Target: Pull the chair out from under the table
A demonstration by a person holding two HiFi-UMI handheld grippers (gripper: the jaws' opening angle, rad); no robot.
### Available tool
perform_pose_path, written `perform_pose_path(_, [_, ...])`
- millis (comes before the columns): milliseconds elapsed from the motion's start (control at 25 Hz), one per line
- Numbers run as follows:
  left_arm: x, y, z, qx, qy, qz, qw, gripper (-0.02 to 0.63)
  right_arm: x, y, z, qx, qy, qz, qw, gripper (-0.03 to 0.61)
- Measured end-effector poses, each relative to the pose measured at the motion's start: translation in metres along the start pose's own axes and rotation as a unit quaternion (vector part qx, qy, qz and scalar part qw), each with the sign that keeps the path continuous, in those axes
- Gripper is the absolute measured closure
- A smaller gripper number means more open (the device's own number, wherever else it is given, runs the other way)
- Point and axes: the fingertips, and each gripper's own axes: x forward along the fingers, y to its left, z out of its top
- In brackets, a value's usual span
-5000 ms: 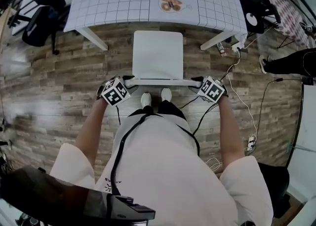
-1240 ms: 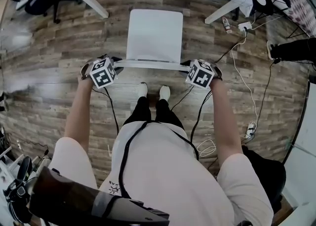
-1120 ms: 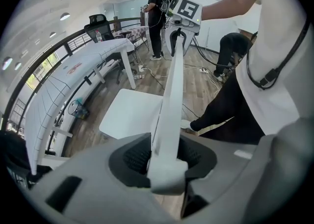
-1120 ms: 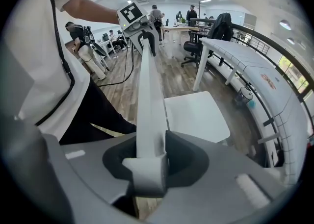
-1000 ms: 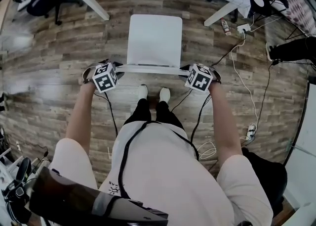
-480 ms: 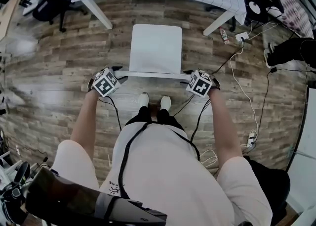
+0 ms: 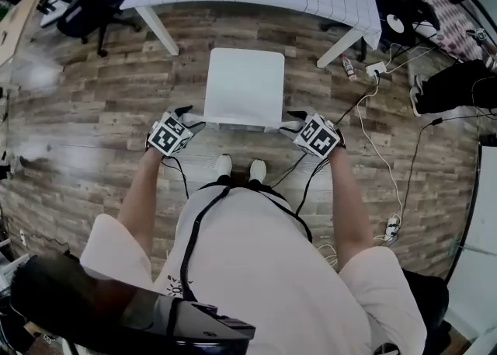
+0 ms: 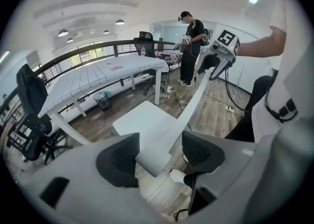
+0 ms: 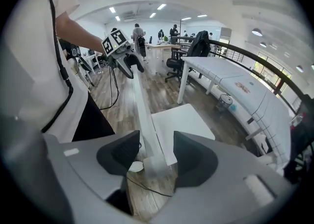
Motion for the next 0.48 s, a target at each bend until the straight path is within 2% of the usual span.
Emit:
perform_pose_path(120, [-0.005,-0.002,0.006,-0.015,-0.013,-0.001,0.9998,0.328,-0.017,-0.001,0.014,0.017,-0.037,-0.011,0.999,0.361])
perform_pose_path(160, [-0.010,-0.002,0.011,-0.023,-0.026,0.001,0.9994,0.327,-0.025,-0.002,0.023,0.028,-0.060,-0.017,0.998,0.381])
perform_pose_path(280, [-0.032,0.000,0.040,-0.057,-0.096,0.016,0.9935,0.346,-0.050,-0.001,0.050,0.066,-0.141,-0.041,0.987,0.500])
perform_pose_path(360, [-0.053,-0.001,0.068,-0.073,-0.158,0.027,0.9844,0.434,-0.068,0.001,0.064,0.092,-0.193,-0.053,0.975,0.572])
perform_pose_path(400, [-0.064,-0.002,0.083,-0.079,-0.187,0.032,0.9786,0.489,-0.075,0.002,0.070,0.103,-0.216,-0.056,0.969,0.572])
perform_pose_path(480, [-0.085,0.001,0.112,-0.089,-0.232,0.038,0.9679,0.536,-0.091,0.000,0.085,0.121,-0.252,-0.058,0.958,0.573])
